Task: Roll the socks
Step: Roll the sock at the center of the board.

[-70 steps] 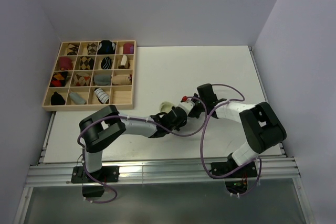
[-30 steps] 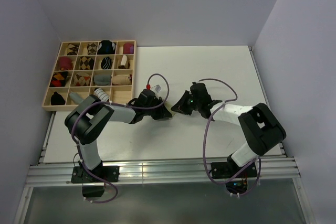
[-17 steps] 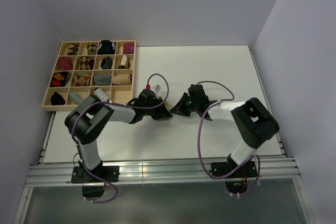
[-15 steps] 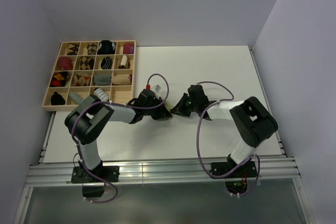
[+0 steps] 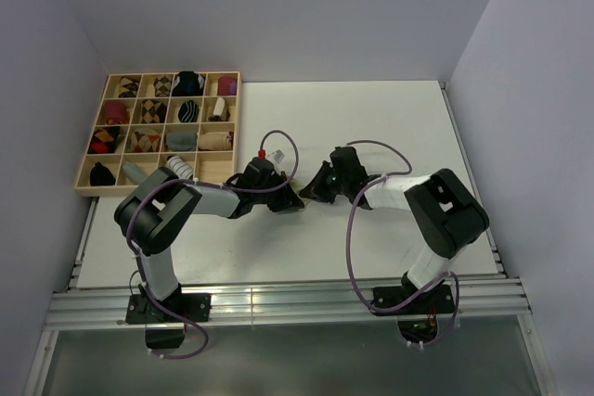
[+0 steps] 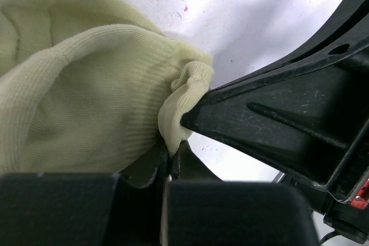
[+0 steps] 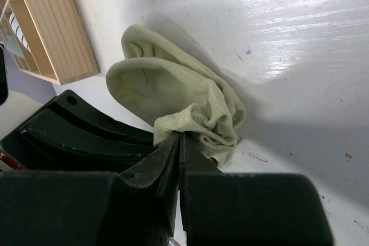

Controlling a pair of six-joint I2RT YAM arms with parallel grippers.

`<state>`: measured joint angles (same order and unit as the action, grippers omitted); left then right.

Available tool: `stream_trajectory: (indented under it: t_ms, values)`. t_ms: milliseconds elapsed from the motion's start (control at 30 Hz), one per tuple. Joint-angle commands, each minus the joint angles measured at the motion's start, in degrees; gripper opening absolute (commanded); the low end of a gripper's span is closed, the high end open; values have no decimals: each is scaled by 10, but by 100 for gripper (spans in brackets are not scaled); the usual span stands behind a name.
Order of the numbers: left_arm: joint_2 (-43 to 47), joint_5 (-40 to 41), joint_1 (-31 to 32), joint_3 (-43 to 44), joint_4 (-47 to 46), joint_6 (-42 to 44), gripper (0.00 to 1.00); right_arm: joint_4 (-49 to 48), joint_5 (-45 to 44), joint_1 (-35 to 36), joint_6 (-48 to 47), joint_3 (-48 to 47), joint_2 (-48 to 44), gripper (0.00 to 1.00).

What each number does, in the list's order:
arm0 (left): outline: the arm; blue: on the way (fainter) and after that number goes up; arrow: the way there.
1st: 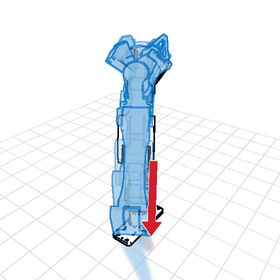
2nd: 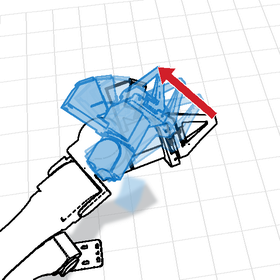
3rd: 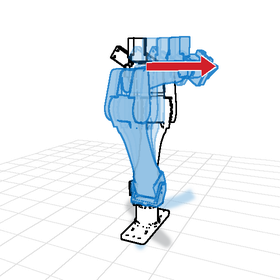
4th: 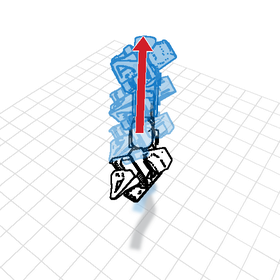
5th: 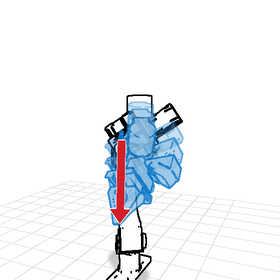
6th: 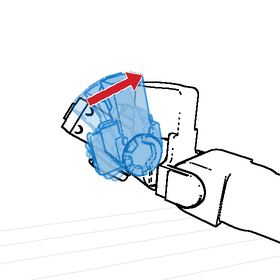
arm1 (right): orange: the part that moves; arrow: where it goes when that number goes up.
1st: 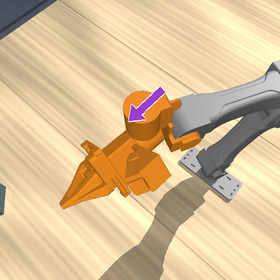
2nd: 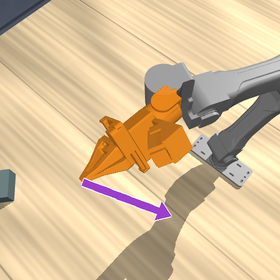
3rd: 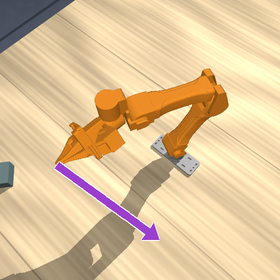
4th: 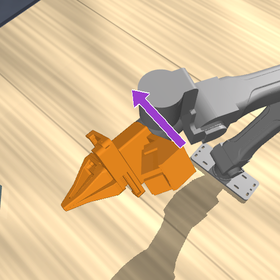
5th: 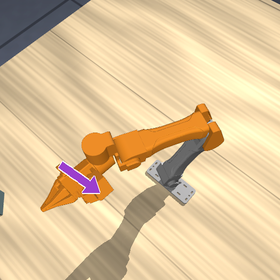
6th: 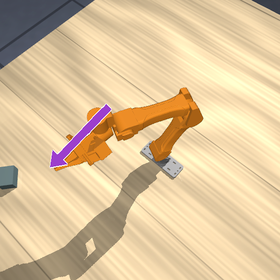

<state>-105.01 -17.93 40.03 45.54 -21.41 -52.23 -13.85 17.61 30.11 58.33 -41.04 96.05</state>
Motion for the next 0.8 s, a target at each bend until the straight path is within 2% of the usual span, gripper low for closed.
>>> stream_trajectory:
  t_ms: [0, 233, 500, 767]
  values:
    - [-13, -10, 0, -5, 25, 6, 0, 0, -15, -2, -15, -26, -6, 7]
    - [-11, -12, 0, -4, 30, 7, 1, -13, -1, -5, -27, -34, -12, 5]
    - [-11, -7, 0, 8, 38, 13, 0, 51, -19, -5, -73, -4, -110, 6]
    - [-7, -7, 0, 8, 30, 6, 0, 37, 17, -1, -56, 47, -97, 7]
